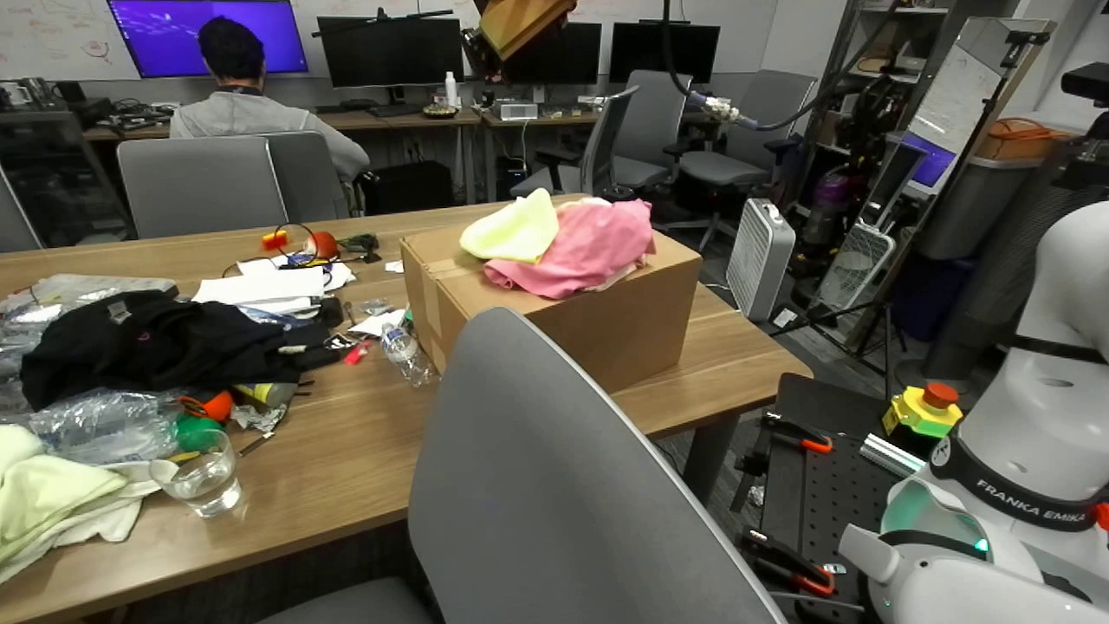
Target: Remove the t-shirts and towel from the backrest of the chair and place them on top of the box
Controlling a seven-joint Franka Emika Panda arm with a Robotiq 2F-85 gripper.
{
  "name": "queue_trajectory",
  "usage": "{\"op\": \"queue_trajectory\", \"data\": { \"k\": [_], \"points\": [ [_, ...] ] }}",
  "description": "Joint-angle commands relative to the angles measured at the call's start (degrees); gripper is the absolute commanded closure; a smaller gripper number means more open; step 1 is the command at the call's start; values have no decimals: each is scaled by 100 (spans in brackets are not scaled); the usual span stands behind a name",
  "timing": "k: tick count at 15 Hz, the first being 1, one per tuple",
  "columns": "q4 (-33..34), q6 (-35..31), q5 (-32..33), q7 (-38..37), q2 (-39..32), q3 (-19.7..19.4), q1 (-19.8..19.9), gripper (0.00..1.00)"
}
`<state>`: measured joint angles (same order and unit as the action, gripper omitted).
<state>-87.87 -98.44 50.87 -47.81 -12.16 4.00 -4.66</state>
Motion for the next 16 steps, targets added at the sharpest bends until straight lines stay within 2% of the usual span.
{"op": "queue_trajectory", "data": {
  "k": [1,5,11,13,16],
  "points": [
    [-1327,-578,-682,815,1285,44,55,0],
    [-2443,-1121,-1570,1891,2452,-56,94,0],
    [-4239,-1864,-3012,3606,4407,-405,124,0],
    [-4746,-1864,-3461,4171,5065,-594,101,0],
    [-5163,-1387,-4100,4650,5871,-812,153,0]
  ]
}}
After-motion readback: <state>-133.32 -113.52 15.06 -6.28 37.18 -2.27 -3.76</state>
